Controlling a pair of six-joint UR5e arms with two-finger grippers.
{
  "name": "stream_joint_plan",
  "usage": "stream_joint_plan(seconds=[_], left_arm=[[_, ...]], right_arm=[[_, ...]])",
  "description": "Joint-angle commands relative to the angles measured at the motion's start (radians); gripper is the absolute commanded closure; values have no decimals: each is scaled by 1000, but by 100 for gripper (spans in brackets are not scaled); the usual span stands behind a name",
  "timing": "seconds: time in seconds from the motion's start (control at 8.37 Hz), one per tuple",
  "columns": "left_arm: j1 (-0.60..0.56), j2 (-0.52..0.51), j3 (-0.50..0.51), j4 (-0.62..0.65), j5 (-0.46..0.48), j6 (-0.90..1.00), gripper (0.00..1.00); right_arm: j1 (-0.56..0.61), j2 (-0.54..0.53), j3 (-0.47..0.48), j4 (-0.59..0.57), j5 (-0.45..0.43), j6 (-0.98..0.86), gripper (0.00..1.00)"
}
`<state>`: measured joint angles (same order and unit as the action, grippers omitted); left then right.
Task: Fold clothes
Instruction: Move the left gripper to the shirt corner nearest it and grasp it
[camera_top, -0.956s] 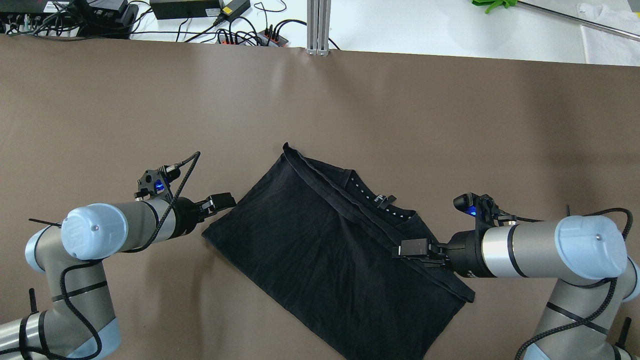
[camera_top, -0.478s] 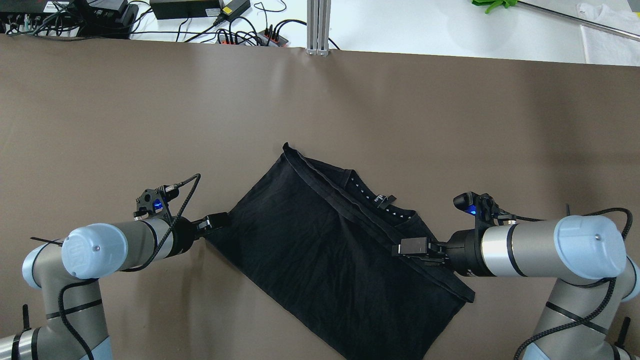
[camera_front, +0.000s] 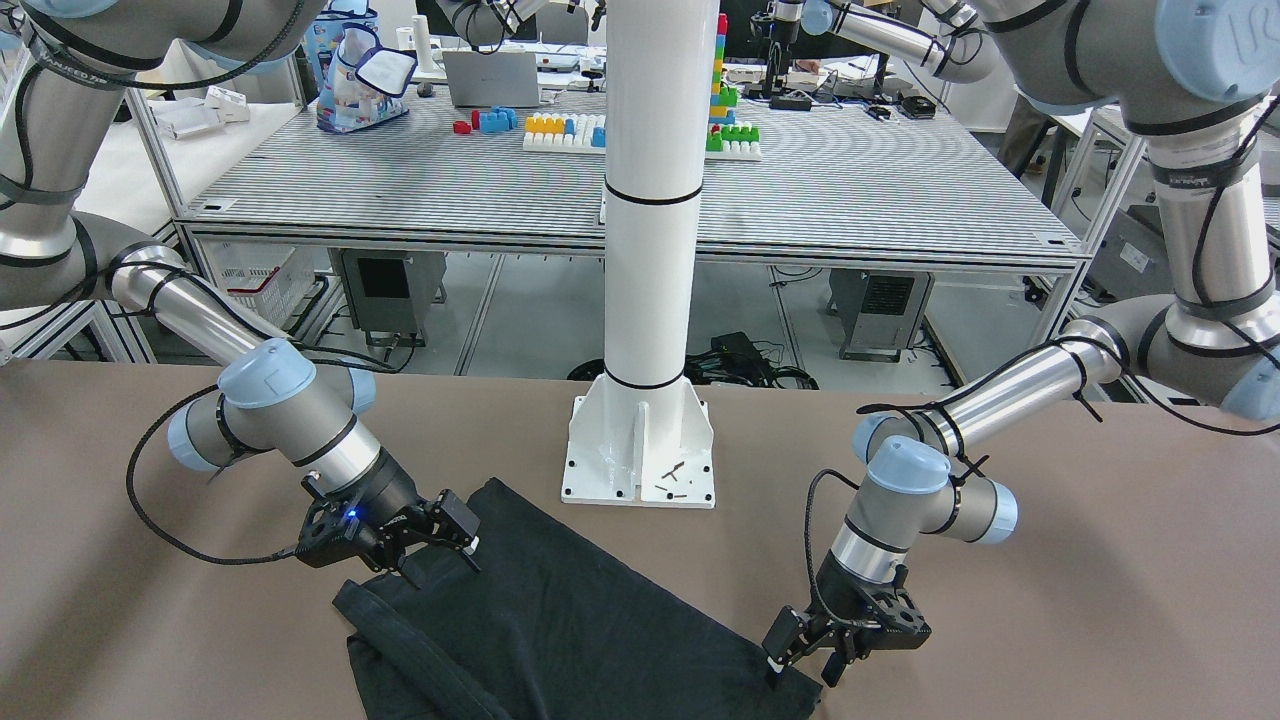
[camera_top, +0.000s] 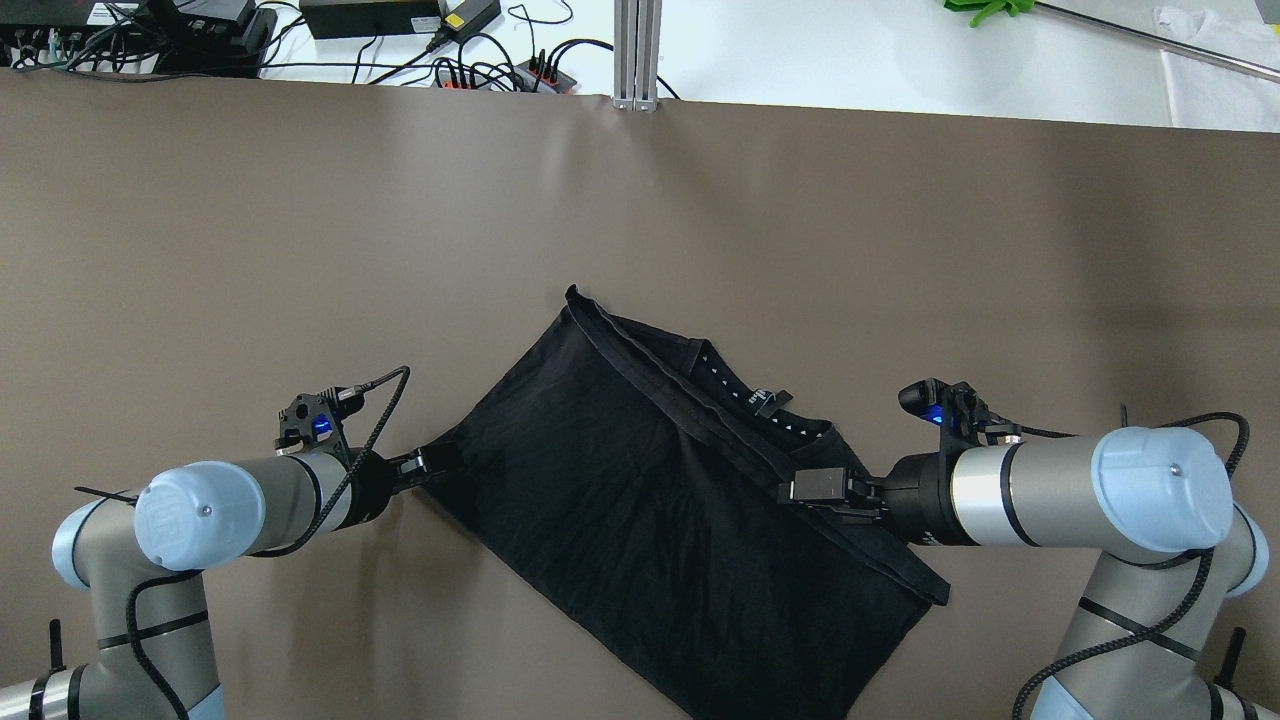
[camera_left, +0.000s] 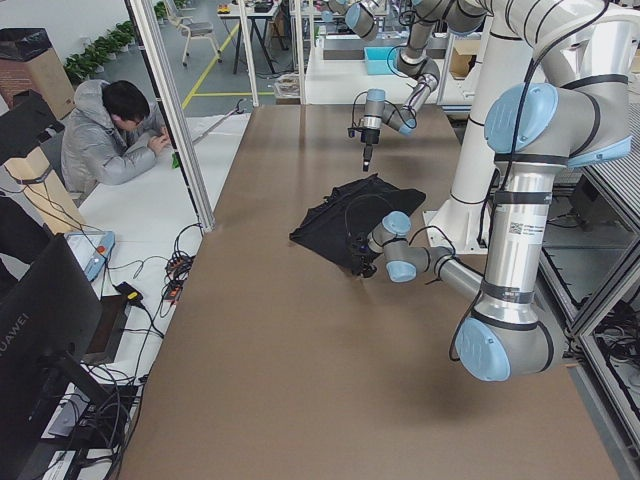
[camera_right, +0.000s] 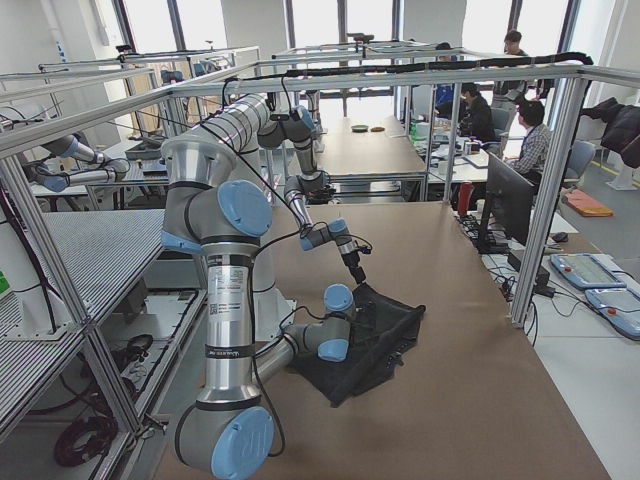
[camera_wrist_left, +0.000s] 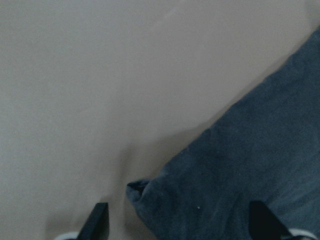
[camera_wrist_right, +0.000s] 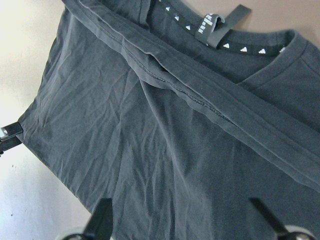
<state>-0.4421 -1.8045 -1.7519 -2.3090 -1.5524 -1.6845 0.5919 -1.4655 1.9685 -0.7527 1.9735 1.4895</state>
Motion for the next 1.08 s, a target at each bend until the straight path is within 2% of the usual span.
stream_joint_plan(seconds=[0.0,0.12,0.24,0.36,0.48,0.6,0.96], left_arm=[[3,-4,15,-1,2,5,0],[5,-9,17,-1,0,5,0],[5,-16,17,0,0,0,23],[5,-16,17,0,2,0,59],[3,-18,17,0,2,-1,92],[3,-18,15,0,0,-3,100],[-1,-16,-37,6,-14,8,100]], right_arm=[[0,2,-2,1,-1,0,6],[0,2,-2,1,1,0,6],[0,4,-2,1,1,0,6],[2,4,-2,1,1,0,6],[2,4,-2,1,1,0,6],[2,4,-2,1,1,0,6],[2,4,-2,1,-1,0,6]])
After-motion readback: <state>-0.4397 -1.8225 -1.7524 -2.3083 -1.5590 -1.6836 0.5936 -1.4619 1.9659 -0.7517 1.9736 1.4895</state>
